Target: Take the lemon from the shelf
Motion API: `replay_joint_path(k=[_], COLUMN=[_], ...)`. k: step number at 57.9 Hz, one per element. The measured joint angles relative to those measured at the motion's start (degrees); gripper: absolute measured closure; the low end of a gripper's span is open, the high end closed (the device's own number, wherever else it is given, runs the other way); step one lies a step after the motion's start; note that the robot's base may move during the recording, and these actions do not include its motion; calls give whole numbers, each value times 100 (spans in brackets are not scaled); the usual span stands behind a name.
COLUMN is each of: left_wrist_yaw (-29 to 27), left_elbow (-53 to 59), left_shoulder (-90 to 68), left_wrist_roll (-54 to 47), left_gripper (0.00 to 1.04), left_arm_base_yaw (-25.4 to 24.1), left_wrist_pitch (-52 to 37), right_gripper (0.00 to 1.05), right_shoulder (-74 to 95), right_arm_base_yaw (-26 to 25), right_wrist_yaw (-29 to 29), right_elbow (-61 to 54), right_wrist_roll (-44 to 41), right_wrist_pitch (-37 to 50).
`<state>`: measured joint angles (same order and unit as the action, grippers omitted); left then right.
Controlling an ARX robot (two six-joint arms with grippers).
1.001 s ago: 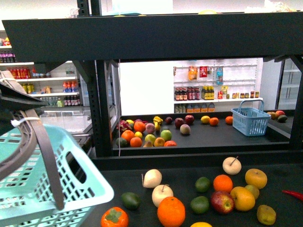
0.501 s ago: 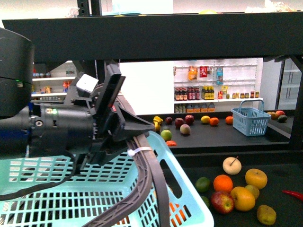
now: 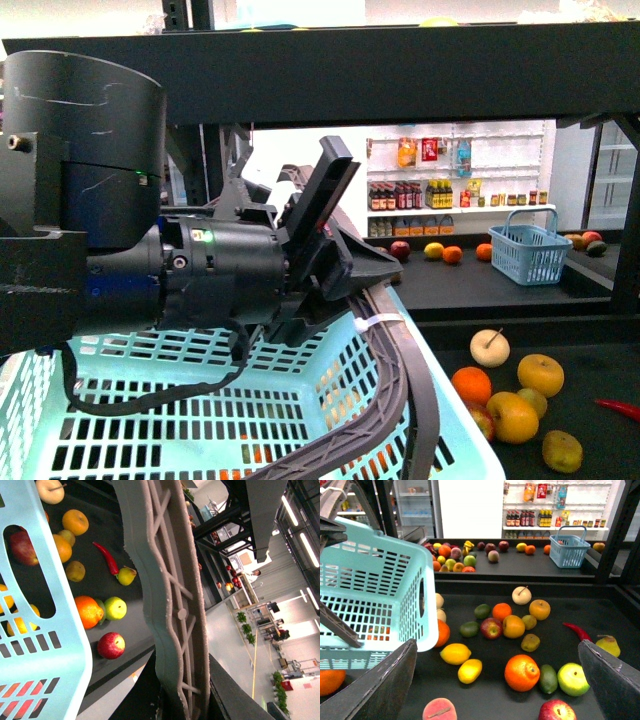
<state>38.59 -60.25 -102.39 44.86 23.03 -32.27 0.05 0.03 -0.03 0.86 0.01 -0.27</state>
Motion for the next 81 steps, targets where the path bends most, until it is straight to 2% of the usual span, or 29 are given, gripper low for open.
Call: replay_joint_path(k=[17,21,23,27,36,41,44,48,51,58,71,81], left_wrist_yaw=[-210,-256,-273,-282,-262,-225,-236,-243,-273,-258,-240,-264], left_elbow=[-243,-243,-245,-251,-251,-251,-251,-251,-251,-251,-251,-251], left_shoulder=[-114,-114,-114,-114,-116,-116,-116,-116,-118,-125,-125,-125], left_wrist_roll=[-144,-212,-221,-236,-262,-264,-260,-264,-286,-284,-286,-286], left_gripper=[93,93,93,93,93,93,93,93,93,93,93,93], left_arm_base_yaw=[92,85,74,72,72,72,72,72,70,66,68,61], left_wrist_pitch=[236,240,243,243,243,243,243,243,243,243,243,243], right_gripper=[7,7,7,7,7,7,7,7,7,7,7,7], right_shoulder=[2,457,979,1958,4157,6081,6972,8605,9862,11444,13226,14054], right_arm_base_yaw=[0,190,164,13,-398,-616,-660,-688,-660,-520,133,289], right_wrist_yaw=[4,809,1019,957,575,332,264,149,291,407,306,334], right_elbow=[0,260,409,518,946,1666,2098,3010,3832,5235,6929,7888], right_wrist_roll=[2,542,885,1421,1908,2065,2109,2302,2448,2903,3526,3807], right_wrist_pitch=[-2,-702,-887,-612,501,1172,1261,1001,793,407,330,133])
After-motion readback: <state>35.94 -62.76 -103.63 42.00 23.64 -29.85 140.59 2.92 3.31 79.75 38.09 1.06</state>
